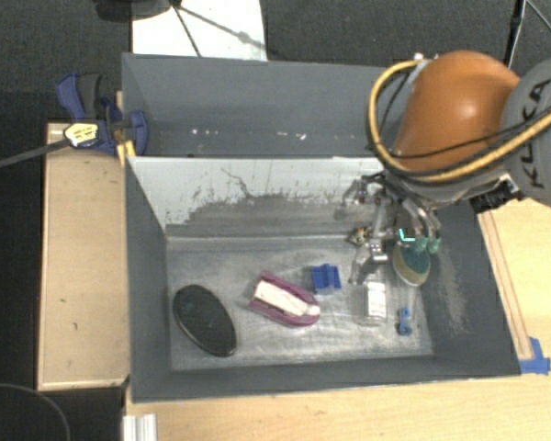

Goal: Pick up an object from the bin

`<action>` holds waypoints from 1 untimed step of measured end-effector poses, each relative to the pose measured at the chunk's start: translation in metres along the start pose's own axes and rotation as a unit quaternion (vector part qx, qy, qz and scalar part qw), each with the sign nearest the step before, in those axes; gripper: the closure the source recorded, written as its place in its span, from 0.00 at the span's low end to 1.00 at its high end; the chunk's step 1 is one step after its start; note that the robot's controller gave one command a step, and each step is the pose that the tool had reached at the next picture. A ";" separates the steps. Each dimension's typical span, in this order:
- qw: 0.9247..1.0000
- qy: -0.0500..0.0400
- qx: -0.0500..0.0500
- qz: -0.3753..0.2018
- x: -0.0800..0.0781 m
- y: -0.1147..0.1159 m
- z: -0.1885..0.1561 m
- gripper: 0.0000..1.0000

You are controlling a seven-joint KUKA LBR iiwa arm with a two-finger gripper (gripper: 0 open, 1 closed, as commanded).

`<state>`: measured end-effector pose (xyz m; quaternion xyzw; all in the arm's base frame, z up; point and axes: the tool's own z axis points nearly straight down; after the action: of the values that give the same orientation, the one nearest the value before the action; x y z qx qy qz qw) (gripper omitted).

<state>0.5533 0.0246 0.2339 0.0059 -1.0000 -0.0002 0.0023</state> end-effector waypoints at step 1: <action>0.989 -0.001 0.000 -0.151 -0.008 -0.014 0.109 0.00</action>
Offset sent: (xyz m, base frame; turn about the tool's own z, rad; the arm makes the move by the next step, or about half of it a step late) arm 0.0080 -0.0131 -0.1069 -0.3027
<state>0.5606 0.0111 0.1249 0.1564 -0.9877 -0.0003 0.0015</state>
